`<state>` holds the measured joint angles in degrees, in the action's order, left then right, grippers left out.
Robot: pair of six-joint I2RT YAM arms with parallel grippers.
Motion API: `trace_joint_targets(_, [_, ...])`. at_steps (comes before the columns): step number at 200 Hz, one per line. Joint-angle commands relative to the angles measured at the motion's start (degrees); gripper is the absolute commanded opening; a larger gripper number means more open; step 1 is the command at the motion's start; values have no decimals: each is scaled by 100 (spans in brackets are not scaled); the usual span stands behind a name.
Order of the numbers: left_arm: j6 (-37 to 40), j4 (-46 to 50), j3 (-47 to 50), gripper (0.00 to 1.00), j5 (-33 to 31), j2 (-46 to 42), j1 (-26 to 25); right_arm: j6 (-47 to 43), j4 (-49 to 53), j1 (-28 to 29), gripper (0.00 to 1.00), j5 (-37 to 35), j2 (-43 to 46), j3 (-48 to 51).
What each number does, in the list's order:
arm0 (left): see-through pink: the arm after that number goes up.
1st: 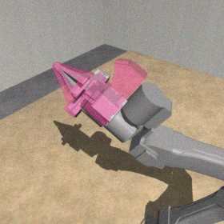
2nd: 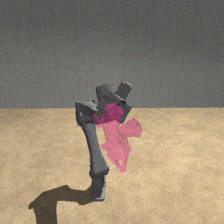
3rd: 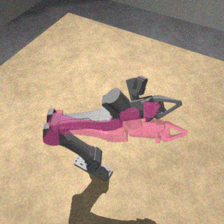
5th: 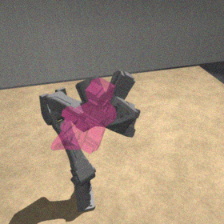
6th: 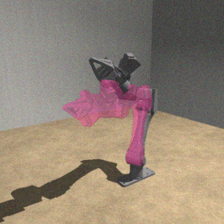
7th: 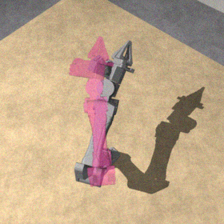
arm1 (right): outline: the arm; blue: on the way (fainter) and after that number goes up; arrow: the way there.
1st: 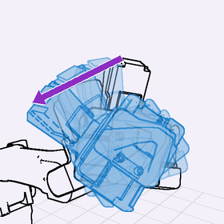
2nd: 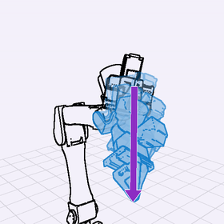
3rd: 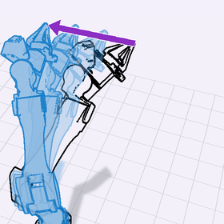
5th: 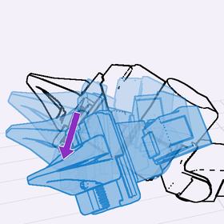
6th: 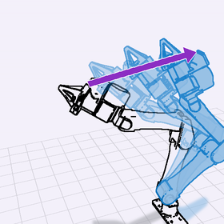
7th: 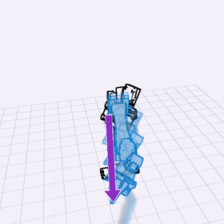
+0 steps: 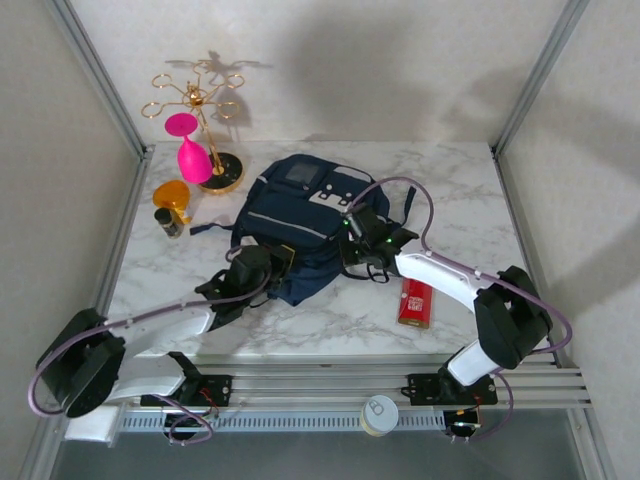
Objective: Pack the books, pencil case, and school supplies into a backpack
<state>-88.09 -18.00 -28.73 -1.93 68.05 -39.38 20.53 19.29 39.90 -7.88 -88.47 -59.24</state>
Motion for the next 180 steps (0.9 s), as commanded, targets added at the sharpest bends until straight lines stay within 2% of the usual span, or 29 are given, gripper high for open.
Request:
trace_joint_targets(1, [741,971,300,0,-313,-477,676,71,312,-711,0,-1288,-287,-216])
trace_joint_targets(12, [976,1130,278,0,-81,-534,859,38,274,-776,0,-1391,-530,-417])
trace_joint_targets(28, [1305,1442,152,0,-79,-647,1021,38,403,-789,0,-1544,-787,-695])
trace_joint_targets(52, [1533,1389,88,0,213,-530,1258,74,396,-790,0,-1423,-602,-711])
trace_joint_targets(63, [1677,1404,-18,0,301,-407,1276,34,494,-789,0,-1240,-505,-746])
trace_joint_targets(73, [1841,1381,-150,0,488,-296,1275,-145,433,-784,0,-683,-378,-710])
trace_joint_targets(79, [1932,1403,-241,1,554,-266,1267,-204,417,-783,8,-300,-297,-659])
trace_joint_targets(91, [2160,1446,-407,20,734,-277,1248,-268,430,-782,28,399,-87,-587])
trace_joint_targets(97, [2245,1526,-495,27,804,-331,1248,-234,478,-789,37,603,20,-549])
trace_joint_targets(118, [2585,1825,-809,43,887,-518,1077,11,485,-856,44,1114,311,-550])
trace_joint_targets(141, [2851,2348,-1343,45,490,-345,649,430,531,-929,53,1973,-103,-1025])
trace_joint_targets(159, [2790,2411,-1509,45,213,-280,387,856,383,-933,53,2605,-541,-1400])
trace_joint_targets(180, [2596,2165,-1350,43,182,-291,291,1170,206,-937,58,2764,-986,-1719])
